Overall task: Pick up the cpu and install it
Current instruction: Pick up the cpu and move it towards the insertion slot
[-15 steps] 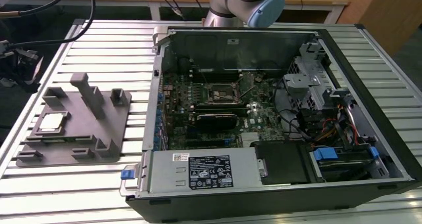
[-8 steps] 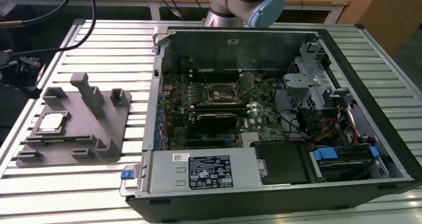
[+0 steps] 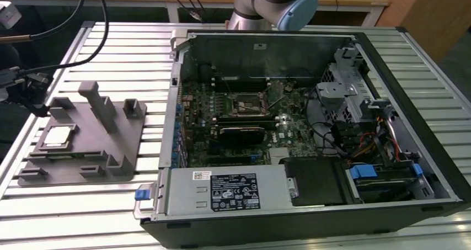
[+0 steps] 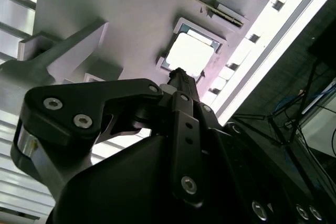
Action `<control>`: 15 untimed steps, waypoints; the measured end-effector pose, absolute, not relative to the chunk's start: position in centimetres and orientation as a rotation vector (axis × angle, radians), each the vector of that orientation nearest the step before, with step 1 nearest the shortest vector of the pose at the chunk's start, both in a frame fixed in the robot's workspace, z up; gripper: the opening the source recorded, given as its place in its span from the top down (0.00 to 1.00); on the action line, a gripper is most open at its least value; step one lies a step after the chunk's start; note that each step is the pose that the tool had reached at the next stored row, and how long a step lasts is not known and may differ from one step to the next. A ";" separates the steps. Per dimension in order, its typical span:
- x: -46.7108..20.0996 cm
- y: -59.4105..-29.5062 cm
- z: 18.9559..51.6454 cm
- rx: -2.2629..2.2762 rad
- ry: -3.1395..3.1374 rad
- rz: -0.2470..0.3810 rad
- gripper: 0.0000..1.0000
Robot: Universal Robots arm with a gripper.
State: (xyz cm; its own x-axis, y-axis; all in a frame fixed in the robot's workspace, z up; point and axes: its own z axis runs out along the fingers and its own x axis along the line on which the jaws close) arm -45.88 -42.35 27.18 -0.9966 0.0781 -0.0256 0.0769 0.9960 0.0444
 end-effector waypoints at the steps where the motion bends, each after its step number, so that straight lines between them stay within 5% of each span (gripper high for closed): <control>1: -45.9 -42.4 27.0 0.121 3.111 0.068 0.89; 15: -46.1 -43.0 24.6 0.121 3.111 0.068 0.89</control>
